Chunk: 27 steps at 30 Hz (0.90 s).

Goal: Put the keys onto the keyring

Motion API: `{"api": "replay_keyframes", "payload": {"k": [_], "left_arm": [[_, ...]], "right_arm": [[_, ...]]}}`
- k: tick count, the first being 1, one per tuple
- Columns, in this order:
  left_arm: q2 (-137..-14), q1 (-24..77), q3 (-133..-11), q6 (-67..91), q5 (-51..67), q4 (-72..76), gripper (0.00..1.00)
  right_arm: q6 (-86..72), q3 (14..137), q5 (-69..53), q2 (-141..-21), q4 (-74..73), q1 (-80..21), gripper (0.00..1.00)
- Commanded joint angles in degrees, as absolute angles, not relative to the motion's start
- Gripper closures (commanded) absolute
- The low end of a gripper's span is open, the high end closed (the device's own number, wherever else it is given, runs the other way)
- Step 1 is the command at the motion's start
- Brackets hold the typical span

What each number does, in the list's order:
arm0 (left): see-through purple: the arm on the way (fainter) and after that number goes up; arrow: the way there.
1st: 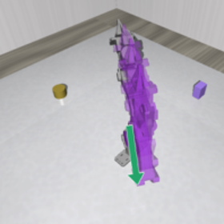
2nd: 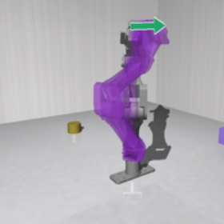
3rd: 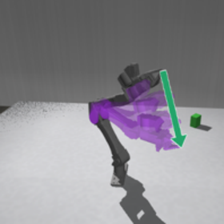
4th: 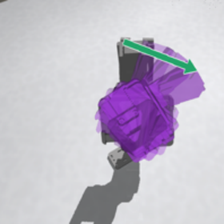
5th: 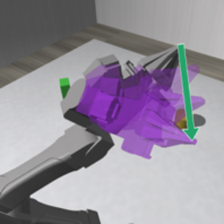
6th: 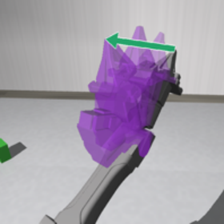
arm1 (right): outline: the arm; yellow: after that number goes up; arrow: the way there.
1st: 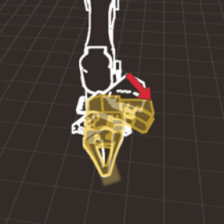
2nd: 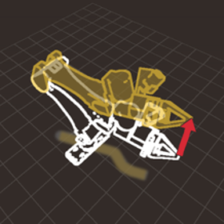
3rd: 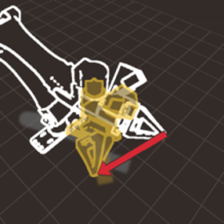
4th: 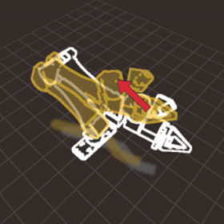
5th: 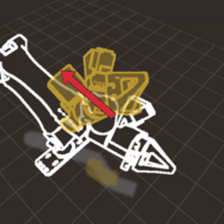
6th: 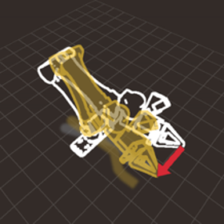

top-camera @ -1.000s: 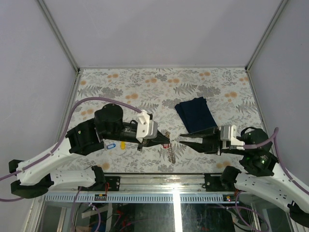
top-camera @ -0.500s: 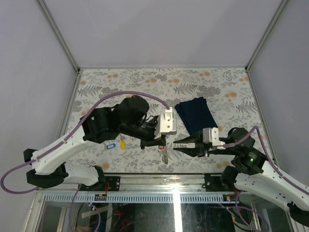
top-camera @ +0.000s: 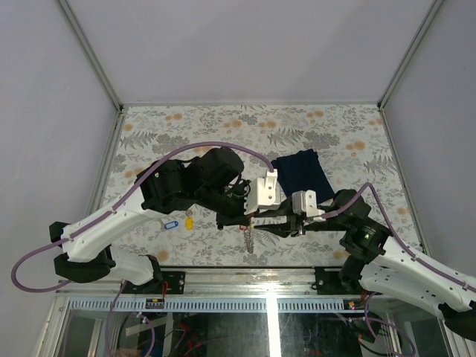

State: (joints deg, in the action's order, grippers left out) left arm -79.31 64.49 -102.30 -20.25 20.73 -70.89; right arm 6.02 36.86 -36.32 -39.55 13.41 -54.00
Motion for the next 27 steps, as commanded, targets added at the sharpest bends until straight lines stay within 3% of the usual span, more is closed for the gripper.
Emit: {"api": "replay_keyframes", "payload": {"k": [1, 15, 18, 21, 23, 27], "left_arm": [[-79.54, 65.08, -104.58, -21.15, 20.07, -71.78, 1.00], [-79.11, 65.33, -104.60, -21.02, 18.66, -69.74, 1.00], [-78.79, 65.31, -104.51, -20.69, 18.34, -69.28, 1.00], [-78.49, 65.38, -104.36, -20.39, 17.75, -68.85, 1.00], [-78.00, 65.35, -104.17, -20.07, 16.93, -68.11, 1.00], [-74.38, 65.32, -101.58, -19.56, 15.47, -62.81, 0.87]], "right_arm": [[5.46, 36.85, -37.79, -40.28, 20.17, -53.97, 0.64], [4.24, 36.76, -39.84, -42.38, 21.91, -54.04, 0.77], [4.22, 36.74, -40.04, -42.45, 21.71, -54.01, 0.84], [3.84, 36.93, -40.15, -42.50, 21.58, -53.99, 0.99], [3.47, 37.23, -39.58, -42.22, 21.37, -53.97, 1.00], [2.47, 36.39, -36.79, -39.70, 24.13, -54.00, 1.00]]}}
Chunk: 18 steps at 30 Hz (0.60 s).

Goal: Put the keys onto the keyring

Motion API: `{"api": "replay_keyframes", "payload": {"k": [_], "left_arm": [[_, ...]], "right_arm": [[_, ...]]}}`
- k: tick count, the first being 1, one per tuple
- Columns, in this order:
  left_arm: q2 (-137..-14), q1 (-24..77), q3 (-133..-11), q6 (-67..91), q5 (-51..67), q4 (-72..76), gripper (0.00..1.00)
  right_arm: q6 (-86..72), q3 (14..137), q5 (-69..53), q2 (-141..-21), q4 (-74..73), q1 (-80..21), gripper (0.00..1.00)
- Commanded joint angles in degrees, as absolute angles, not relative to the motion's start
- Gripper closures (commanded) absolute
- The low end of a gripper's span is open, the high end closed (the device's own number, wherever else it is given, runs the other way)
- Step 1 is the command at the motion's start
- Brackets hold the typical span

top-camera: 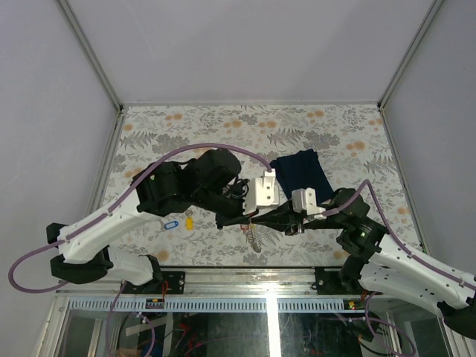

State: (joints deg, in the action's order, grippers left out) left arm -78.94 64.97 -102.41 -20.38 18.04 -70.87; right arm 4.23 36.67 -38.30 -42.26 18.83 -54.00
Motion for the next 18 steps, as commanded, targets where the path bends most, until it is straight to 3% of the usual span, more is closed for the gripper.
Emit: {"api": "replay_keyframes", "payload": {"k": [1, 6, 15, 18], "left_arm": [[-72.68, 65.36, -99.96, -19.54, 15.53, -60.41, 0.84], [-61.06, 65.36, -86.37, -17.28, 16.21, -41.84, 0.68], [-43.72, 65.35, -61.41, -8.83, 18.72, -3.84, 0.66], [-41.95, 65.39, -57.69, -7.39, 19.10, 1.54, 0.66]], "right_arm": [[1.88, 36.12, -36.11, -39.05, 25.08, -53.97, 1.00], [-3.79, 34.43, -33.53, -37.35, 34.16, -53.97, 1.00], [-17.15, 28.71, -29.26, -40.24, 64.45, -53.97, 1.00], [-20.37, 28.56, -28.87, -42.64, 72.23, -53.99, 1.00]]}}
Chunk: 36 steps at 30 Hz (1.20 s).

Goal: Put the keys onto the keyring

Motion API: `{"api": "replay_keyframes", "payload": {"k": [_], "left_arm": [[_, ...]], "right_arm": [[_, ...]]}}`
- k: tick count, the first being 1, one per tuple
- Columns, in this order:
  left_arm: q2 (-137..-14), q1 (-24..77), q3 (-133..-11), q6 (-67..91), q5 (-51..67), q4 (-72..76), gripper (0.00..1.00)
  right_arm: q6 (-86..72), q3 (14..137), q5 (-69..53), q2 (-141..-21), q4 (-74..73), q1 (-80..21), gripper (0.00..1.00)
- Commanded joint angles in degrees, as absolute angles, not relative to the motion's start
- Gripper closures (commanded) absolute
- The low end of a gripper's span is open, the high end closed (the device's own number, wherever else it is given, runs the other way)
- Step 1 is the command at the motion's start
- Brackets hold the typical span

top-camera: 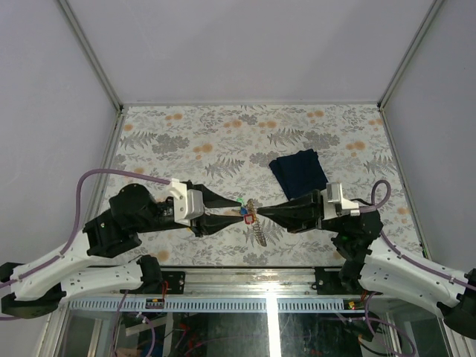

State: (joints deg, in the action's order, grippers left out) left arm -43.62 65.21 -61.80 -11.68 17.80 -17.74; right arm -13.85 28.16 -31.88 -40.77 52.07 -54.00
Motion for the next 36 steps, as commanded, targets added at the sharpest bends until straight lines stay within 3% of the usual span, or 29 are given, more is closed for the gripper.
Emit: {"api": "replay_keyframes", "payload": {"k": [1, 9, 28, 36], "left_arm": [[-41.72, 65.37, -56.98, -7.13, 19.42, 2.92, 0.66], [-42.71, 65.37, -54.67, -6.24, 22.38, 9.69, 0.69], [-45.23, 65.38, -54.55, -6.62, 25.97, 11.87, 0.73], [-45.96, 65.36, -55.25, -7.31, 25.14, 11.28, 0.86]], "right_arm": [[-21.44, 28.77, -28.90, -43.42, 74.31, -54.01, 1.00], [-24.64, 30.64, -30.18, -47.61, 81.47, -54.01, 1.00], [-17.82, 33.95, -33.42, -45.99, 72.48, -53.97, 1.00], [-14.65, 35.59, -36.08, -45.21, 67.33, -53.98, 1.00]]}}
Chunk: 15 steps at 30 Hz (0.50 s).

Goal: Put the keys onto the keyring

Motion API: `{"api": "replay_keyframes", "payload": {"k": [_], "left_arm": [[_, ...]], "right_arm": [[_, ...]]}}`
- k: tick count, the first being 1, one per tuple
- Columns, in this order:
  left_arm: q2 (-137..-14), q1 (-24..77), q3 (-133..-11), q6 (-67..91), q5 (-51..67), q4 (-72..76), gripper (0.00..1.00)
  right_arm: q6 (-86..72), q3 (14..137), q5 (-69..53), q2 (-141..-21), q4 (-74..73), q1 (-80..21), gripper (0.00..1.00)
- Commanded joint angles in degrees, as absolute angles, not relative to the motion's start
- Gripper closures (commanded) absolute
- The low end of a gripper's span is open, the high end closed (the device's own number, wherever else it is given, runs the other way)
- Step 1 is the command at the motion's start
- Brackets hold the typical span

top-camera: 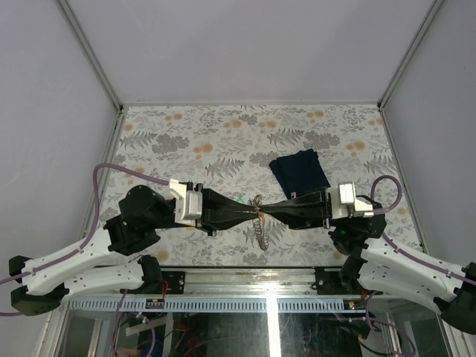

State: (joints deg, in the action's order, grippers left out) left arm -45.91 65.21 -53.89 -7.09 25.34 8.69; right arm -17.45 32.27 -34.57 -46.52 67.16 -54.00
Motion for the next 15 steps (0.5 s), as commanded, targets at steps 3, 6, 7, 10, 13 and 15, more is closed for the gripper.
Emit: {"api": "replay_keyframes", "payload": {"k": [3, 6, 7, 10, 13, 15], "left_arm": [[-45.74, 65.33, -55.21, -7.41, 24.32, 11.01, 0.90], [-45.28, 65.38, -55.04, -7.53, 23.74, 11.20, 0.90], [-45.27, 65.34, -54.95, -7.54, 23.72, 11.35, 0.90], [-45.26, 65.32, -55.01, -7.74, 23.55, 11.14, 0.90], [-45.48, 65.35, -55.02, -8.30, 23.73, 10.98, 0.93], [-45.53, 65.38, -54.98, -8.98, 24.37, 10.91, 1.00]], "right_arm": [[-13.99, 35.83, -36.91, -44.75, 66.06, -54.03, 1.00], [-12.05, 36.36, -38.00, -43.96, 62.15, -53.97, 1.00], [-11.58, 36.42, -38.25, -43.61, 61.24, -53.97, 1.00], [-9.96, 36.75, -38.98, -42.88, 58.20, -53.99, 1.00], [-8.27, 37.64, -39.99, -42.15, 54.82, -53.95, 1.00], [-8.08, 37.91, -40.44, -41.83, 54.14, -54.00, 1.00]]}}
